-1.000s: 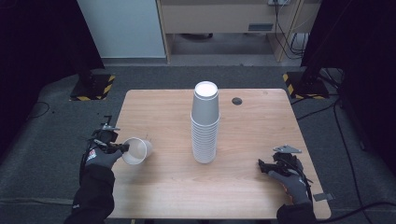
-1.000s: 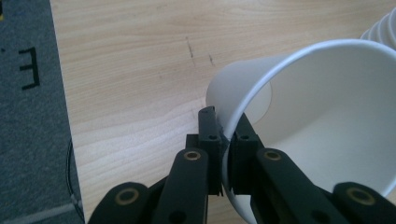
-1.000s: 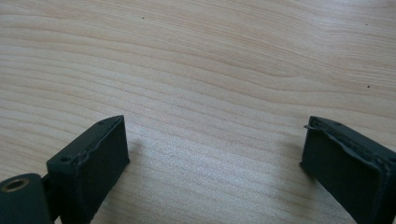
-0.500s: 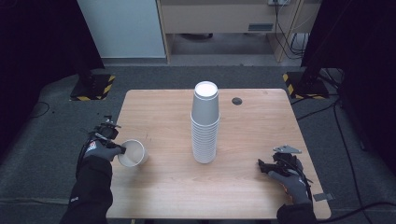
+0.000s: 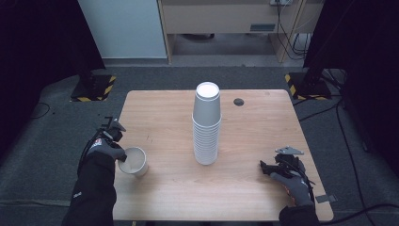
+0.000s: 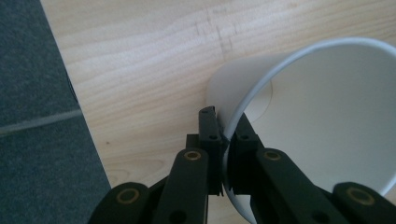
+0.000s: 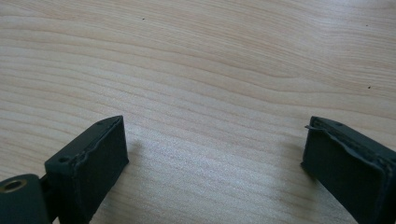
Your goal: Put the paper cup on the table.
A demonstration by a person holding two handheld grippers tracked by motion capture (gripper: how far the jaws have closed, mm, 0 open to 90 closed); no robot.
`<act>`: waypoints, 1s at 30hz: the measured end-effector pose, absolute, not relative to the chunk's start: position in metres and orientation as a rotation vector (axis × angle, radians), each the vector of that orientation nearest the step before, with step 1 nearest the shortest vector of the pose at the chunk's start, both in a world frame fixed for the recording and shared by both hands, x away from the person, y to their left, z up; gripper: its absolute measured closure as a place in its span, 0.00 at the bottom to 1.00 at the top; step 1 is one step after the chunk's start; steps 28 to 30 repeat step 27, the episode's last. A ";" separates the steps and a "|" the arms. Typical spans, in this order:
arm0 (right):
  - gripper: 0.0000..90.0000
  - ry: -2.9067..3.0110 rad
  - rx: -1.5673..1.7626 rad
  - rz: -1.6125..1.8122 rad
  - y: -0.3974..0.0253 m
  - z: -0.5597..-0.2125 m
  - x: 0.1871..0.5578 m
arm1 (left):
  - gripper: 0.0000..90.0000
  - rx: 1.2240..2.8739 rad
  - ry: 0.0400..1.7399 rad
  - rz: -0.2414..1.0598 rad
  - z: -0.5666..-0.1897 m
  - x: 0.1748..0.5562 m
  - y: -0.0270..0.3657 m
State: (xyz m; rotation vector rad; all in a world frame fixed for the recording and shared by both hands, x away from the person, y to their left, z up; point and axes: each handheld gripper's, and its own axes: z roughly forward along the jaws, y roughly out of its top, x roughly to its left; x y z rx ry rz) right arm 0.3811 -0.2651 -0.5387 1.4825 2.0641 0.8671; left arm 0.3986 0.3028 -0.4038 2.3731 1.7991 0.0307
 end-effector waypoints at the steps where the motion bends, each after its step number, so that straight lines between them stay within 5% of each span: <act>1: 0.07 2.064 1.482 0.867 -0.265 -0.539 0.381 | 0.95 2.376 1.803 0.015 -0.404 0.399 0.302; 17: 0.07 2.062 1.482 0.868 -0.265 -0.539 0.381 | 0.92 2.356 1.830 -0.042 -0.412 0.401 0.300; 27: 0.07 2.062 1.482 0.868 -0.265 -0.539 0.381 | 0.55 2.226 1.696 0.166 -0.407 0.390 0.306; 30: 0.07 2.062 1.482 0.868 -0.265 -0.539 0.381 | 0.55 2.226 1.696 0.166 -0.407 0.390 0.306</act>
